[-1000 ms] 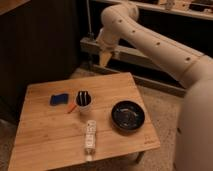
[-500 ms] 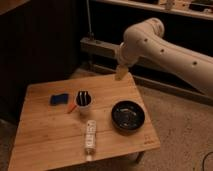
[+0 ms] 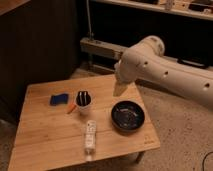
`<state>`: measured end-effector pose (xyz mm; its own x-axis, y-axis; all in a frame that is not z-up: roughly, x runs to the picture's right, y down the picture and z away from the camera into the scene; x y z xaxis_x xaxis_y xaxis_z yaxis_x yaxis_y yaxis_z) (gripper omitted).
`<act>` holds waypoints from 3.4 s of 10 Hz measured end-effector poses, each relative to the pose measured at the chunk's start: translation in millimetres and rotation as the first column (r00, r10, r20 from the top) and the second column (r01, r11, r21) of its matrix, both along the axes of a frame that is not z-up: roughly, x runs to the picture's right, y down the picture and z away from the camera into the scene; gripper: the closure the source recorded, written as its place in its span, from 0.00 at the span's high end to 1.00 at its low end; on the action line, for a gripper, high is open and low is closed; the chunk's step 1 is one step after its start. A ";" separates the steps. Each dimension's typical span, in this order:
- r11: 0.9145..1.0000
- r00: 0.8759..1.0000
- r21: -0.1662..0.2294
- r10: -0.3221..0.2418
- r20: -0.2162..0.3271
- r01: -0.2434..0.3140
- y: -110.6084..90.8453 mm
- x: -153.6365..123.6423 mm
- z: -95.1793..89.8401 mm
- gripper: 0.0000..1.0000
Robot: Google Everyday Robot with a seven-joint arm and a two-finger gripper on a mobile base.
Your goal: Move the arm in a circular motion
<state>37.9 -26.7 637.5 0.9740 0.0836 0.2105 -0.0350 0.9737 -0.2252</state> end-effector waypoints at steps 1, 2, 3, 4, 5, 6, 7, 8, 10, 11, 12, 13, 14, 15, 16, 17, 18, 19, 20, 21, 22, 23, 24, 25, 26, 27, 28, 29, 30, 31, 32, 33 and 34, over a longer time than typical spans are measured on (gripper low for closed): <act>1.000 1.000 -0.020 -0.023 0.001 0.023 23.3 -12.1 -13.1 0.80; 0.998 0.999 -0.037 -0.041 0.004 0.041 39.2 -20.7 -21.7 0.80; 0.995 0.997 -0.065 -0.072 0.017 0.073 60.4 -35.5 -31.2 0.80; 0.989 0.993 -0.098 -0.111 0.036 0.114 82.4 -51.8 -38.8 0.80; 0.980 0.986 -0.120 -0.152 0.064 0.158 97.3 -67.9 -42.2 0.80; 0.972 0.978 -0.130 -0.184 0.095 0.196 105.5 -84.1 -43.2 0.80; 0.959 0.963 -0.135 -0.231 0.139 0.249 110.5 -109.4 -40.2 0.80; 0.950 0.950 -0.128 -0.263 0.169 0.286 109.0 -128.0 -35.2 0.80; 0.925 0.911 -0.099 -0.337 0.238 0.368 96.6 -172.2 -19.6 0.80; 0.907 0.882 -0.077 -0.380 0.278 0.415 88.7 -198.6 -12.4 0.80; 0.887 0.852 -0.054 -0.422 0.309 0.459 81.8 -220.9 -7.3 0.80; 0.870 0.828 -0.037 -0.453 0.330 0.491 76.8 -238.3 -4.1 0.80; 0.843 0.789 -0.007 -0.501 0.357 0.538 68.7 -265.2 1.9 0.80; 0.820 0.756 0.022 -0.537 0.375 0.572 59.3 -288.0 6.1 0.80; 0.802 0.730 0.049 -0.566 0.383 0.596 47.9 -306.7 10.6 0.80; 0.786 0.709 0.078 -0.590 0.387 0.613 31.5 -325.8 14.5 0.80; 0.776 0.695 0.108 -0.609 0.382 0.621 6.9 -342.4 21.5 0.80; 0.778 0.699 0.120 -0.611 0.371 0.616 -11.1 -347.6 27.5 0.80; 0.786 0.711 0.130 -0.606 0.357 0.605 -33.8 -348.6 35.6 0.80; 0.802 0.735 0.136 -0.589 0.336 0.581 -63.6 -341.7 46.8 0.80; 0.820 0.760 0.137 -0.568 0.317 0.556 -87.2 -329.8 56.2 0.80; 0.834 0.779 0.136 -0.549 0.302 0.535 -103.7 -317.9 62.3 0.80; 0.857 0.812 0.131 -0.514 0.277 0.498 -125.7 -294.7 72.0 0.80; 0.873 0.833 0.124 -0.487 0.263 0.472 -137.9 -277.2 77.9 0.80; 0.892 0.858 0.115 -0.452 0.243 0.437 -150.8 -252.2 84.8 0.80; 0.913 0.886 0.103 -0.407 0.220 0.394 -161.4 -221.5 90.3 0.80; 0.934 0.914 0.091 -0.356 0.193 0.345 -168.5 -184.4 92.3 0.80; 0.947 0.931 0.082 -0.321 0.175 0.311 -169.9 -159.9 92.9 0.80; 0.962 0.951 0.069 -0.272 0.150 0.264 -168.2 -127.0 92.3 0.80; 0.972 0.963 0.058 -0.235 0.133 0.229 -163.8 -103.0 91.1 0.80; 0.981 0.975 0.046 -0.191 0.112 0.187 -157.9 -76.3 90.2 0.80; 0.987 0.982 0.038 -0.162 0.098 0.159 -152.2 -57.6 89.1 0.80; 0.994 0.992 0.023 -0.108 0.071 0.107 -138.9 -24.0 86.0 0.80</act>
